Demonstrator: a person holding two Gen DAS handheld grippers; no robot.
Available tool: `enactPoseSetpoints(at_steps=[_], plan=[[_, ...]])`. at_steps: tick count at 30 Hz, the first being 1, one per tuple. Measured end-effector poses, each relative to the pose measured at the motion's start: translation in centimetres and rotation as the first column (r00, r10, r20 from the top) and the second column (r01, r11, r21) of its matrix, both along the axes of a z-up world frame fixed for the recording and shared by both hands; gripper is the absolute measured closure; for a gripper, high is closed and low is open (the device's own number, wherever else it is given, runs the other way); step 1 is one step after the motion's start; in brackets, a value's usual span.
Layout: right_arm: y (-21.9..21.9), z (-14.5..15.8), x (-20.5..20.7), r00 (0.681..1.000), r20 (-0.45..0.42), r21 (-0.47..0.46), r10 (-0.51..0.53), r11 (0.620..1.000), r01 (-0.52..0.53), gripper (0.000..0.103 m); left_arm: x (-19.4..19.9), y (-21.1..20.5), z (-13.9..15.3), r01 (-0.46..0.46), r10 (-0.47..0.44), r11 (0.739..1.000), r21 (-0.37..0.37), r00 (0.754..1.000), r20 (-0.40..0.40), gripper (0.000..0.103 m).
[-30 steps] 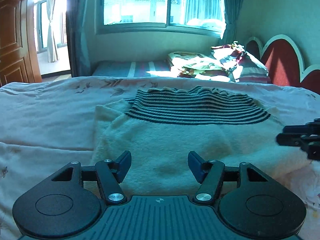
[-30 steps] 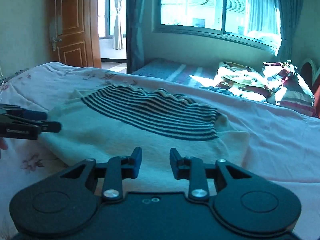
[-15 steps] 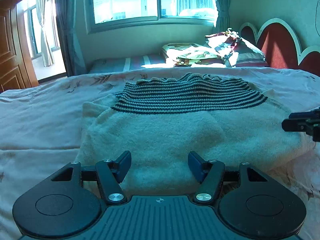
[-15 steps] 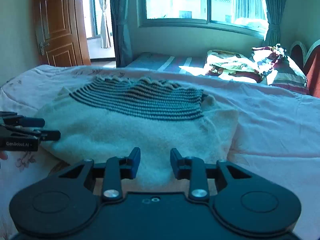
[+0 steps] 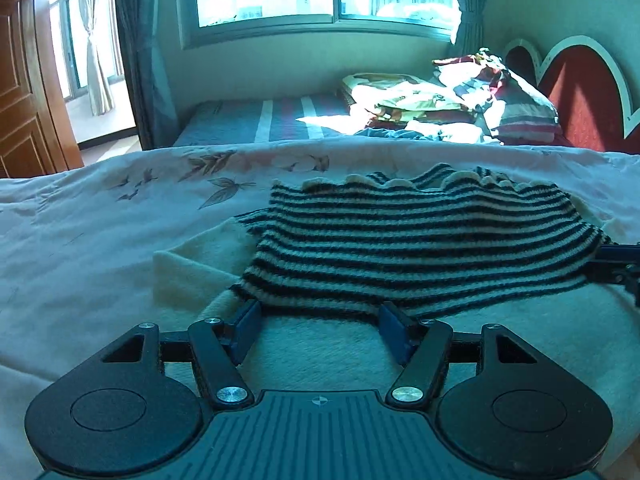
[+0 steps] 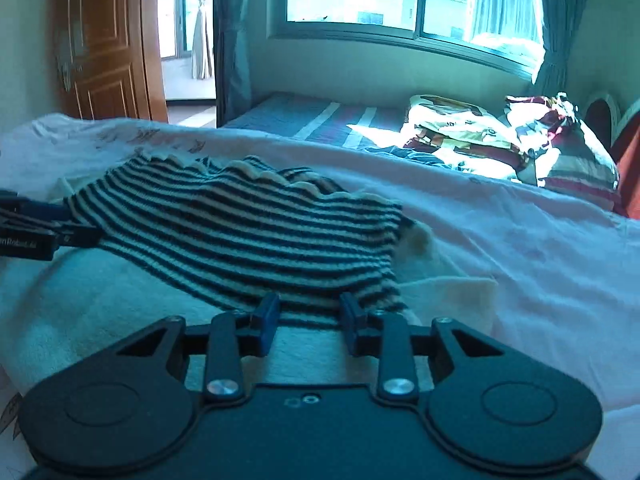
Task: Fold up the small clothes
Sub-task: 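Lay the folded hem on the body and open both grippers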
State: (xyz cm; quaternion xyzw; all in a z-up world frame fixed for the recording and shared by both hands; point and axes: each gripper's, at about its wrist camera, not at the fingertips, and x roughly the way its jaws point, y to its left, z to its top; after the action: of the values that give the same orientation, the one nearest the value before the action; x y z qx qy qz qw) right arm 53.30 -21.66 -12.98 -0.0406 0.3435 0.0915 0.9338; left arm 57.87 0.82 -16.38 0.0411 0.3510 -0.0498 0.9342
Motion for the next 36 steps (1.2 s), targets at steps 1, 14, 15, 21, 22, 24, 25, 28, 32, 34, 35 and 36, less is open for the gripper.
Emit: enactPoseSetpoints(at_steps=[1,14,15,21,22,24,25,28,32,34,35,36], plan=[[-0.8,0.0,0.1,1.000,-0.009,-0.003,-0.017,1.000,0.017,0.073,0.0,0.4,0.0,-0.007,0.007,1.000,-0.001,1.000,0.000,0.032],[-1.4,-0.2,4.4,0.999,-0.048,0.019,0.000,1.000,0.001,0.093,2.9,-1.8,0.1,-0.011,0.011,0.997,0.081,1.000,0.010,0.032],[-1.4,-0.1,4.2,0.999,-0.032,0.014,0.011,1.000,-0.011,0.095,2.9,-1.9,0.2,-0.009,0.008,0.996,0.089,1.000,0.012,0.032],[-2.3,-0.3,3.6,0.998,-0.017,-0.009,-0.054,0.998,0.054,0.092,3.1,-2.1,-0.4,-0.019,0.016,0.995,0.097,1.000,0.023,0.027],[-2.1,-0.2,3.5,0.999,-0.007,-0.026,-0.050,0.998,0.050,0.086,3.1,-1.9,-0.3,-0.020,0.019,0.995,0.093,1.000,0.020,0.027],[-1.9,0.8,3.1,0.998,0.034,-0.046,-0.062,0.997,0.063,0.074,2.6,-2.1,0.6,-0.026,0.021,0.995,0.101,0.999,0.050,0.027],[-1.8,1.3,2.9,0.996,0.060,-0.043,-0.059,0.997,0.062,0.073,2.2,-2.4,1.1,-0.017,0.010,0.995,0.099,0.998,0.067,0.027],[-0.4,2.0,2.9,0.995,0.097,-0.069,-0.003,0.998,0.010,0.074,2.2,-3.9,1.2,0.017,-0.024,0.994,0.104,0.998,0.058,0.027],[0.7,0.0,4.5,1.000,-0.013,-0.121,0.011,0.993,-0.012,0.070,3.0,-4.9,-0.3,0.021,-0.023,0.991,0.132,1.000,0.018,0.021],[0.3,-0.4,4.5,1.000,-0.004,-0.121,0.004,0.993,-0.005,0.063,3.3,-4.1,-0.1,0.010,-0.009,0.996,0.088,1.000,-0.002,0.017],[0.0,-0.3,4.5,1.000,-0.013,-0.115,-0.009,0.993,0.007,0.063,3.2,-3.9,0.1,0.005,-0.005,0.996,0.089,1.000,-0.004,0.017],[-0.2,0.1,4.3,1.000,-0.013,-0.098,-0.015,0.995,0.014,0.064,2.9,-3.8,0.5,0.003,-0.003,0.995,0.099,1.000,0.002,0.017]])
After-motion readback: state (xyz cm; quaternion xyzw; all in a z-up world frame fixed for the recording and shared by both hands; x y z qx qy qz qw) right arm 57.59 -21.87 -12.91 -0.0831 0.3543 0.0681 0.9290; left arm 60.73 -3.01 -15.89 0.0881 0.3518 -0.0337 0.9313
